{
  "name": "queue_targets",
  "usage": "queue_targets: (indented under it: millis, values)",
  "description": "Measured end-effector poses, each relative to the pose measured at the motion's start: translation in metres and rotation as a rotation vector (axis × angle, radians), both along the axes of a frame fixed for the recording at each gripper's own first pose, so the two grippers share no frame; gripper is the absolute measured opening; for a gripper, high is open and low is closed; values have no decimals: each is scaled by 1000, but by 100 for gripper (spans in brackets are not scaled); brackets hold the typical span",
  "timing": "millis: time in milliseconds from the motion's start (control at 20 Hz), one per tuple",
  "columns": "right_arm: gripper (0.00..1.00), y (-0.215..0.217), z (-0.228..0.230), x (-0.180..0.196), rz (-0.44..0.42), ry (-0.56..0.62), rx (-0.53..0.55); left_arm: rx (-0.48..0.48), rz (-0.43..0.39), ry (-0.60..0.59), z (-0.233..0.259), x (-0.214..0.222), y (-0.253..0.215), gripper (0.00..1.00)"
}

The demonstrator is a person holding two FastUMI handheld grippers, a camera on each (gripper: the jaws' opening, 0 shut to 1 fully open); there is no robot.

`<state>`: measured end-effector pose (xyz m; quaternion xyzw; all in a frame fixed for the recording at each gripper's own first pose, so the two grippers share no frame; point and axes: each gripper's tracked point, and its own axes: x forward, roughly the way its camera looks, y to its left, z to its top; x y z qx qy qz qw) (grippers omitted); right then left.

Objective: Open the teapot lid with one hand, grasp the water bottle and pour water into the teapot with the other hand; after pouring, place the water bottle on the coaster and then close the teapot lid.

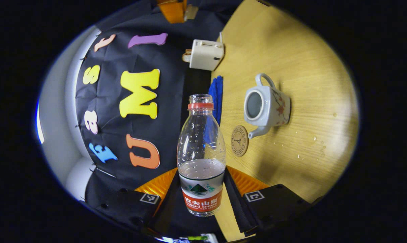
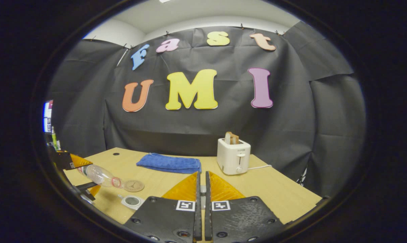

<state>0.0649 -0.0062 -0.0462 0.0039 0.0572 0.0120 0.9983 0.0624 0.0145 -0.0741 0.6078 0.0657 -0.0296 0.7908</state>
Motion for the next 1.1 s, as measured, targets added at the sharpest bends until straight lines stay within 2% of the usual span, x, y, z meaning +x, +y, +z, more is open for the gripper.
queue_targets:
  millis: [300, 400, 600, 800, 1100]
  values:
    - [3, 5, 8, -11, 6, -21, -38, -479, 12, -83, 15, -20, -9, 77]
    - [3, 8, 13, -15, 15, -28, -42, -606, 31, -113, 22, -24, -5, 76]
    - [3, 15, 16, -20, 27, -37, -52, -806, 36, -194, 50, -27, 9, 76]
    - [3, 27, 13, -22, 54, -34, -67, -1037, 55, -177, 60, -12, 12, 77]
    - [3, 41, 4, -21, 97, -17, -81, -1239, 37, -152, 62, 25, 12, 77]
